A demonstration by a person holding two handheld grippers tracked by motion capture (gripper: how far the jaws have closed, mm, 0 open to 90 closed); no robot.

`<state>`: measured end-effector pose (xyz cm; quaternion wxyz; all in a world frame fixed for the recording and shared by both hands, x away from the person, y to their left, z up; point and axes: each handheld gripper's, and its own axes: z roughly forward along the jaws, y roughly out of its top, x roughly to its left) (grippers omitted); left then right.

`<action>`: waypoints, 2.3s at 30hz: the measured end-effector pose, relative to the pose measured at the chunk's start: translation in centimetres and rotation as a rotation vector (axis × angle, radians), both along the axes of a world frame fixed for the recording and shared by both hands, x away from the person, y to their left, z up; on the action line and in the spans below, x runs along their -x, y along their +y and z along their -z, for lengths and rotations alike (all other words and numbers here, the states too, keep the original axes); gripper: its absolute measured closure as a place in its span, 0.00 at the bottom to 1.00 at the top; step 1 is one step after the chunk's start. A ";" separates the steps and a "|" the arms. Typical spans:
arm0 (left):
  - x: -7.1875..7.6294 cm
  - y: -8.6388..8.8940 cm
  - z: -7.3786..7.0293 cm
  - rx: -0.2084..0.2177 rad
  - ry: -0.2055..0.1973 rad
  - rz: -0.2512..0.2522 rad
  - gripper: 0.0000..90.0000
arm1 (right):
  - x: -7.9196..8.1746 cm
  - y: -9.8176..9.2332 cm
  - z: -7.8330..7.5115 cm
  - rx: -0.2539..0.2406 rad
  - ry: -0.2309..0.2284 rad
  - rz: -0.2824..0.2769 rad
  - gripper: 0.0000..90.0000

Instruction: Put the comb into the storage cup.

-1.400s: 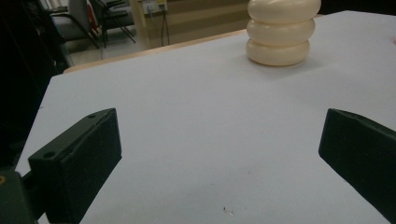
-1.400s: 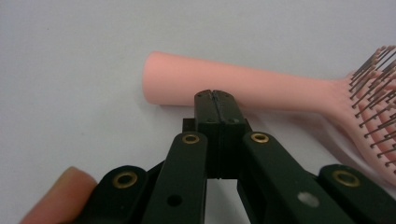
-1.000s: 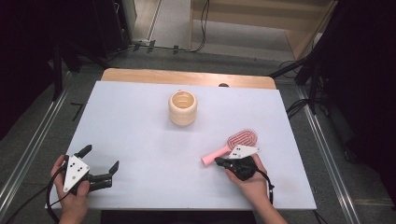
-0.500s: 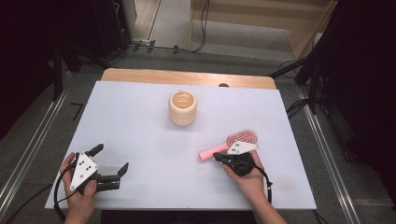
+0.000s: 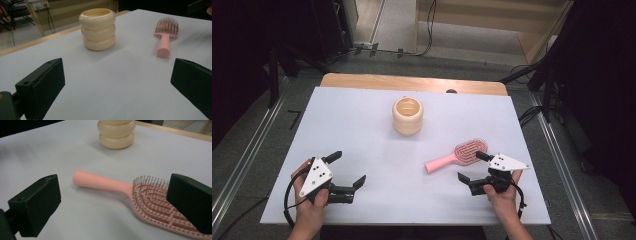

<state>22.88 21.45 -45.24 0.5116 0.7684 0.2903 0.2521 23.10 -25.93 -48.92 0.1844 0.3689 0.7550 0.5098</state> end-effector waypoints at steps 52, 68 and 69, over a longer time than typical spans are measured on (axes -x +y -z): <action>-5.3 -11.3 -3.0 -0.012 0.099 0.199 0.00 | 3.2 -7.9 1.6 -0.067 -0.051 0.172 0.00; -6.7 -14.5 -2.7 -0.029 0.126 0.234 0.06 | 3.3 -7.9 1.6 -0.070 -0.048 0.174 0.00; -6.9 -14.8 -2.6 -0.031 0.131 0.234 0.06 | 3.3 -7.9 1.5 -0.070 -0.053 0.171 0.00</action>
